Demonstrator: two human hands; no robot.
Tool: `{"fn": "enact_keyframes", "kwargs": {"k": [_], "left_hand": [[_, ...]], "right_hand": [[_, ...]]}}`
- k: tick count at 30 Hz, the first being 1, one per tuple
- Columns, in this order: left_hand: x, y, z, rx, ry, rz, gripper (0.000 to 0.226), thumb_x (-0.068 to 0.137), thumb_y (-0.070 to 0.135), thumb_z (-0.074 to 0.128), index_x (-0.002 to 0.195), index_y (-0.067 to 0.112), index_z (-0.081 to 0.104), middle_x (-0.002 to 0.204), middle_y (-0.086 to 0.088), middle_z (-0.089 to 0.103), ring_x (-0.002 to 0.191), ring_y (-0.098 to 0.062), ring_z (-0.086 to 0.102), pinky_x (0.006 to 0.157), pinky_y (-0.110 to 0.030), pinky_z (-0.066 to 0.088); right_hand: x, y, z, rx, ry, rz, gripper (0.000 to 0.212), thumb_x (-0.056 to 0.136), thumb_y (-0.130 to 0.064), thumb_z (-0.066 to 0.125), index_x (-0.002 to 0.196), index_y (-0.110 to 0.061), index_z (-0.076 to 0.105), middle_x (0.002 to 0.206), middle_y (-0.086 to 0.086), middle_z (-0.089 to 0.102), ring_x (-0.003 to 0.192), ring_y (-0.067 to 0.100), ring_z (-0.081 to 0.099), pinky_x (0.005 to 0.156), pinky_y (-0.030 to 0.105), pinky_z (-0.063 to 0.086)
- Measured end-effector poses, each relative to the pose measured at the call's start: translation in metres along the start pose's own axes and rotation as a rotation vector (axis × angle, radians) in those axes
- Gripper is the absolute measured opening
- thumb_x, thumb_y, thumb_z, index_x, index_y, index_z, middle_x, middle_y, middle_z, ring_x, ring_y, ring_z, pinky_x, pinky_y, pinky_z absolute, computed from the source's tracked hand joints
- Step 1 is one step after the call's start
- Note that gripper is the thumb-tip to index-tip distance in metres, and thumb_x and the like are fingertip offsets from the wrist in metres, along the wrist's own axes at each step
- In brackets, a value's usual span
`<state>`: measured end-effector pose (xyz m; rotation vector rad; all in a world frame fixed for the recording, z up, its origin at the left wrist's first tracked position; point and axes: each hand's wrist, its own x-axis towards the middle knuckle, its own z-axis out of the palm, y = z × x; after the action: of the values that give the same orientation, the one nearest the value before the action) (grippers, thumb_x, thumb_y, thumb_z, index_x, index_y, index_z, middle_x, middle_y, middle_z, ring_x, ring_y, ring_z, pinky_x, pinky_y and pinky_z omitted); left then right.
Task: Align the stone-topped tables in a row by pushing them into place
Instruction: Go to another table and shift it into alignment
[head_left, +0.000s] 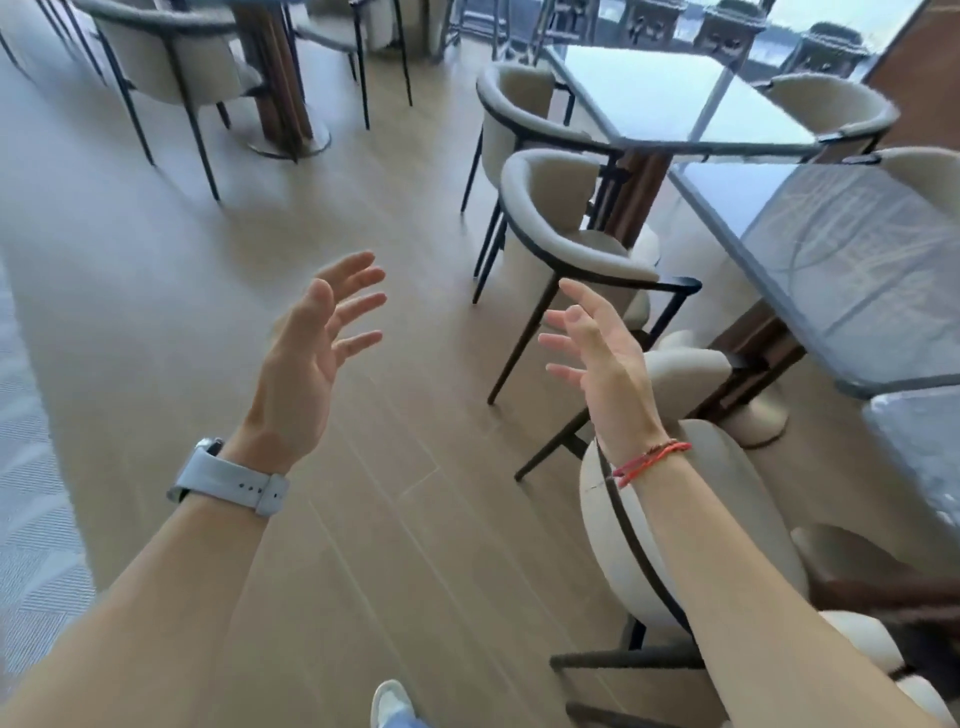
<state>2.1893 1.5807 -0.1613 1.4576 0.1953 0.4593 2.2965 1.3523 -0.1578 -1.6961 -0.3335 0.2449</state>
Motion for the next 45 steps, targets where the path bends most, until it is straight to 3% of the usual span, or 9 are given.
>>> {"fn": "enact_keyframes", "kwargs": {"k": [3,11,17,27,36,45], "left_hand": [[0.006,0.003,-0.038,-0.014,0.035,0.009,0.065,0.084,0.064,0.040,0.135,0.028,0.057,0.141,0.003,0.062,0.135,-0.022,0.058,0.108,-0.046,0.048],[0.049,-0.011,-0.100,-0.011,0.079,0.008,0.065,0.085,0.064,0.039,0.136,0.028,0.057,0.142,0.003,0.063,0.135,-0.021,0.058,0.109,-0.044,0.047],[0.120,-0.039,-0.115,-0.029,0.086,-0.016,0.071,0.086,0.064,0.039,0.141,0.022,0.055,0.145,-0.004,0.061,0.135,-0.022,0.058,0.109,-0.045,0.047],[0.319,-0.067,-0.130,0.018,0.126,-0.036,0.072,0.086,0.064,0.039,0.142,0.022,0.055,0.144,-0.006,0.062,0.135,-0.022,0.058,0.111,-0.046,0.046],[0.473,-0.088,-0.186,0.014,0.193,-0.038,0.069,0.086,0.064,0.039,0.140,0.023,0.056,0.143,-0.007,0.062,0.135,-0.023,0.057,0.110,-0.044,0.045],[0.663,-0.112,-0.291,0.001,0.103,-0.018,0.069,0.087,0.061,0.040,0.140,0.020,0.055,0.143,-0.010,0.062,0.133,-0.027,0.058,0.110,-0.052,0.044]], "right_hand": [[0.016,-0.005,0.039,0.014,-0.036,-0.005,0.034,0.089,-0.052,0.048,0.123,-0.049,0.056,0.124,-0.002,0.065,0.113,0.013,0.065,0.096,0.039,0.055],[0.069,-0.001,0.115,0.015,-0.109,0.012,0.055,0.089,-0.051,0.047,0.140,-0.031,0.053,0.129,0.002,0.062,0.114,0.015,0.064,0.094,0.036,0.055],[0.143,0.013,0.138,0.021,-0.117,0.039,0.048,0.089,-0.053,0.048,0.134,-0.037,0.056,0.125,0.002,0.065,0.112,0.013,0.066,0.096,0.040,0.055],[0.354,0.016,0.178,0.081,-0.175,0.075,0.043,0.088,-0.051,0.050,0.128,-0.038,0.059,0.124,0.002,0.066,0.111,0.016,0.066,0.098,0.043,0.054],[0.517,0.022,0.237,0.073,-0.222,0.086,0.065,0.077,-0.065,0.052,0.134,-0.033,0.059,0.125,0.004,0.066,0.111,0.015,0.066,0.093,0.036,0.055],[0.691,0.001,0.363,0.063,-0.152,0.070,0.048,0.089,-0.050,0.048,0.133,-0.035,0.057,0.123,0.006,0.065,0.112,0.016,0.065,0.101,0.048,0.052]]}}
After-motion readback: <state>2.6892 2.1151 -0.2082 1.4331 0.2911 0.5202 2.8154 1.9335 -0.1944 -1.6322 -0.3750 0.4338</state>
